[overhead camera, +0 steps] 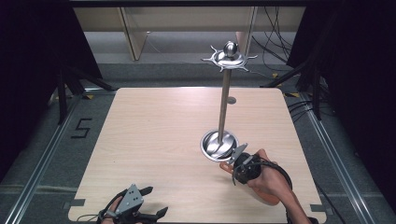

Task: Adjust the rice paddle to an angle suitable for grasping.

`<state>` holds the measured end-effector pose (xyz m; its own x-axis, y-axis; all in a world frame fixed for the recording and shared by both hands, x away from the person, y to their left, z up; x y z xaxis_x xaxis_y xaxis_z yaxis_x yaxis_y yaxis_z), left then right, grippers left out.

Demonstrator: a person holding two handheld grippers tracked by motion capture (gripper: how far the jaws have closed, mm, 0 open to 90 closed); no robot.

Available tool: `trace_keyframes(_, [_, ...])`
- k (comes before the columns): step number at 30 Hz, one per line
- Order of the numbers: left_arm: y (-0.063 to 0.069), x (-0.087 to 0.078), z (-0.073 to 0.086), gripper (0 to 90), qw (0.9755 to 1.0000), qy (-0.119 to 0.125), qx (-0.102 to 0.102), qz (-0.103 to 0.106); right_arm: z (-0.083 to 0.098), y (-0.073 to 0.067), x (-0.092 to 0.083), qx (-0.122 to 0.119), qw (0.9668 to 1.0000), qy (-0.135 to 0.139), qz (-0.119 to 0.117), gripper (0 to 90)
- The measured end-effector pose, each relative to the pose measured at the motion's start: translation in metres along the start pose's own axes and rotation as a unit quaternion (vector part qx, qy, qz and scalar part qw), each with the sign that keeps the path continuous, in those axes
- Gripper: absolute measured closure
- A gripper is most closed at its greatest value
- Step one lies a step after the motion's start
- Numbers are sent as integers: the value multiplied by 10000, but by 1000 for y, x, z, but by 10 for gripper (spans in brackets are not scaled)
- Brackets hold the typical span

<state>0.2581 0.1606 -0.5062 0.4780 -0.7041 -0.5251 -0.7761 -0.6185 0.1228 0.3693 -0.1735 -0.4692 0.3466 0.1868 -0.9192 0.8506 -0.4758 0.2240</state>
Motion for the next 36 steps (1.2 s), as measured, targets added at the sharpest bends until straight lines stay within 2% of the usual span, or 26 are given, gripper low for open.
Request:
trace_keyframes(3, [1, 1, 0, 149, 9999, 95, -61, 31, 3, 0, -9, -95, 9998, 116, 152, 671])
trace_keyframes(6, [1, 0, -1, 149, 9999, 73, -72, 37, 7, 0, -18, -13, 9994, 198, 276, 671])
trace_keyframes(7, [1, -1, 0, 149, 10000, -19, 17, -1, 8, 0, -22, 6, 9993, 259, 270, 671])
trace_keyframes(8, [2, 1, 0, 149, 10000, 73, -53, 31, 9, 1, -24, -16, 9993, 288, 256, 671])
trace_keyframes(9, [3, 1, 0, 149, 9998, 108, -124, 55, 11, 1, -27, 125, 9991, 239, 327, 672])
trace_keyframes(11, [1, 1, -1, 149, 9999, 102, -72, 36, 13, 3, -32, 179, 9991, 316, 219, 672])
trace_keyframes(12, [1, 0, -1, 149, 9999, 77, -67, 11, 13, 6, -34, 42, 9987, 434, 245, 672])
trace_keyframes(13, [1, 0, 0, 148, 9999, 85, -69, 24, 14, 5, -38, 318, 9978, 455, 363, 672])
trace_keyframes(14, [1, 1, 0, 148, 9999, 100, -77, 34, 15, 8, -41, 220, 9980, 474, 342, 672])
trace_keyframes(16, [2, 1, -1, 149, 9998, 131, -105, 46, 16, 10, -47, 355, 9970, 577, 373, 671])
trace_keyframes(19, [0, -1, 0, 149, 10000, -6, 10, 0, 17, 17, -59, 432, 9927, 890, 686, 672])
trace_keyframes(20, [2, 0, 0, 149, 9999, 74, -83, 24, 18, 21, -65, 437, 9921, 981, 642, 672])
trace_keyframes(22, [1, 0, -1, 149, 9999, 88, -108, 41, 20, 29, -77, 382, 9900, 1225, 586, 672])
trace_keyframes(23, [1, 0, 0, 149, 9999, 87, -76, 29, 21, 30, -82, 480, 9878, 1362, 589, 672])
trace_keyframes(24, [1, 1, 0, 149, 9999, 84, -89, 24, 23, 32, -85, 680, 9835, 1523, 706, 672])
trace_keyframes(25, [3, 2, 0, 149, 9998, 124, -129, 48, 25, 34, -88, 721, 9845, 1475, 621, 672])
trace_keyframes(26, [2, 2, -1, 149, 9999, 129, -84, 47, 26, 36, -90, 757, 9823, 1573, 672, 672])
trace_keyframes(27, [1, 2, -1, 149, 9999, 129, -6, 51, 27, 36, -92, 846, 9829, 1484, 685, 672])
trace_keyframes(28, [2, 2, -1, 149, 9997, 144, -172, 32, 27, 37, -92, 794, 9830, 1525, 651, 673])
trace_keyframes(29, [2, 2, -1, 148, 9998, 133, -113, 38, 26, 37, -93, 892, 9808, 1595, 685, 673])
trace_keyframes(30, [1, 1, -1, 149, 9999, 125, -8, 51, 26, 38, -93, 822, 9818, 1580, 655, 673])
trace_keyframes(31, [2, 1, 0, 149, 9998, 102, -148, 26, 25, 38, -94, 898, 9806, 1624, 625, 673])
trace_keyframes(32, [1, 1, -1, 148, 9999, 114, -112, 25, 24, 39, -95, 841, 9801, 1676, 649, 673])
trace_keyframes(33, [-1, 0, -1, 149, 10000, 88, 26, 37, 23, 39, -95, 883, 9798, 1689, 604, 673])
trace_keyframes(35, [0, 0, -1, 149, 10000, 73, 14, 28, 20, 41, -100, 950, 9763, 1842, 622, 673])
trace_keyframes(36, [-1, 0, -1, 149, 10000, 59, 1, 7, 20, 41, -102, 969, 9754, 1913, 508, 673])
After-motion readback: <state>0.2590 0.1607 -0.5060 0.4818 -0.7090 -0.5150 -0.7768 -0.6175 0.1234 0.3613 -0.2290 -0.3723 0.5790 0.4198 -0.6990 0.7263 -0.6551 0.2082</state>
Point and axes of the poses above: each handheld gripper's, and its own axes: x roughly forward along the jaws, z roughly out of its underside, y roughly to its right, the point moved 3 cm from there along x, roughly forward along the jaws, and after that the axes turned 4 degrees about z, right-handed, at the moved point
